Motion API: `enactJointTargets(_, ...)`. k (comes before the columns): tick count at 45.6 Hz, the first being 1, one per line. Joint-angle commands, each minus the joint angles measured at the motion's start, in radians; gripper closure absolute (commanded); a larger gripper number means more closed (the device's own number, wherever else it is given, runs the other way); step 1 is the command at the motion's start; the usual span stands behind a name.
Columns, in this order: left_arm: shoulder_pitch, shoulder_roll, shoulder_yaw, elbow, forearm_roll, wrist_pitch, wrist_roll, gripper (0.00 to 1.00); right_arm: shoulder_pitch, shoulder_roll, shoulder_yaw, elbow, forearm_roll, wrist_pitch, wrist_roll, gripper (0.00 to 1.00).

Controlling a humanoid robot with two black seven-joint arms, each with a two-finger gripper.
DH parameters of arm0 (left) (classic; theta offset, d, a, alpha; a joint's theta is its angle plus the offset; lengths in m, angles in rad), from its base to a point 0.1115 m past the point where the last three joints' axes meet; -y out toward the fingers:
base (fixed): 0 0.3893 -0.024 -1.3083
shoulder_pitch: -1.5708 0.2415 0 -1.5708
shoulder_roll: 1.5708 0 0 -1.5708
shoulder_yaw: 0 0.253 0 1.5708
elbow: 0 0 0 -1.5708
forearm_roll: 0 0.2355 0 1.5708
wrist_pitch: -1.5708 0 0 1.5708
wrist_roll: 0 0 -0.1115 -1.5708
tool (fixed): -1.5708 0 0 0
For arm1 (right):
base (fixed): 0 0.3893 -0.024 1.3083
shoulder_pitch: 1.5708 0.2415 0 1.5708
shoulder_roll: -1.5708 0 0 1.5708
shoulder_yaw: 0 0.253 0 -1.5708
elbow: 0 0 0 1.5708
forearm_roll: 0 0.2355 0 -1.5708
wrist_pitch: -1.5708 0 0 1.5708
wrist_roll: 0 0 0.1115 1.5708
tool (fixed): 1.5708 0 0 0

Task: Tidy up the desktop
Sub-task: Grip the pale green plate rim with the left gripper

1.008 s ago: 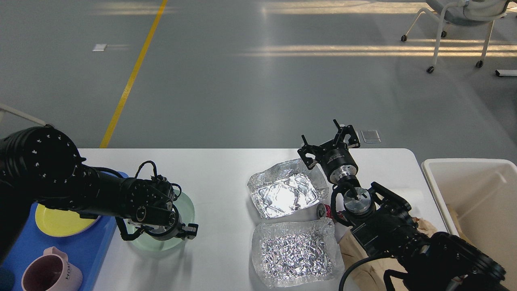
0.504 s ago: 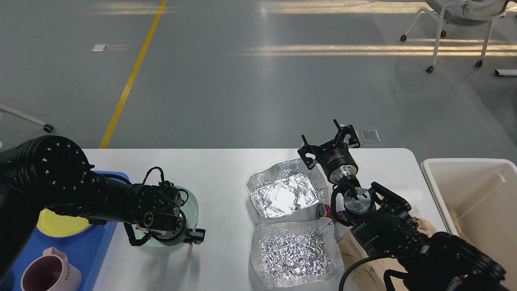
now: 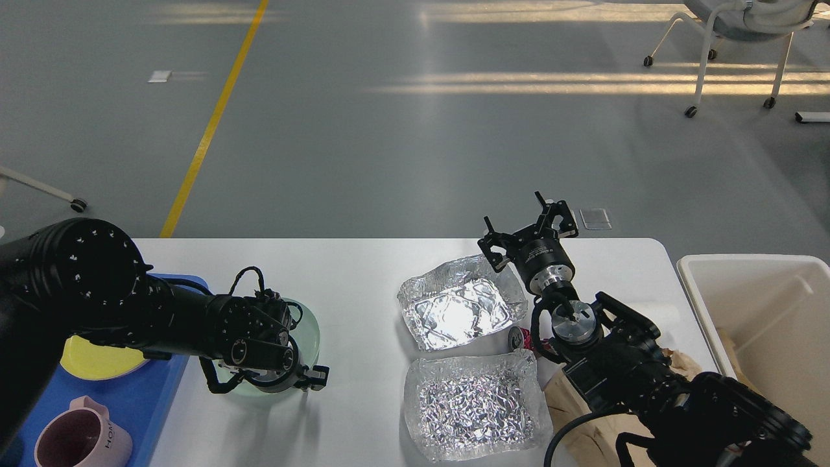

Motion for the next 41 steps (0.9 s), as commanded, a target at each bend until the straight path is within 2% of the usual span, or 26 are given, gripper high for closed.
enactJointTargets(1,0.011,-0.002,0.000,0.007,0.014,0.001,0.000,0.49,0.000,0.000,0.000,0.000,0.000,0.000,0.000,0.00)
enactJointTargets(14,0.029,-0.003,0.011,0.010,0.026,0.001,0.006,0.56,0.000,0.000,0.000,0.000,0.000,0.000,0.000,0.00)
enactJointTargets(20,0.035,-0.003,0.011,0.010,0.031,0.001,0.006,0.68,0.000,0.000,0.000,0.000,0.000,0.000,0.000,0.00)
enactJointTargets(31,0.038,-0.002,0.012,0.010,0.031,-0.001,0.006,0.79,0.000,0.000,0.000,0.000,0.000,0.000,0.000,0.00)
enactJointTargets(41,0.035,-0.002,0.012,0.010,0.031,-0.010,0.009,0.95,0.000,0.000,0.000,0.000,0.000,0.000,0.000,0.00)
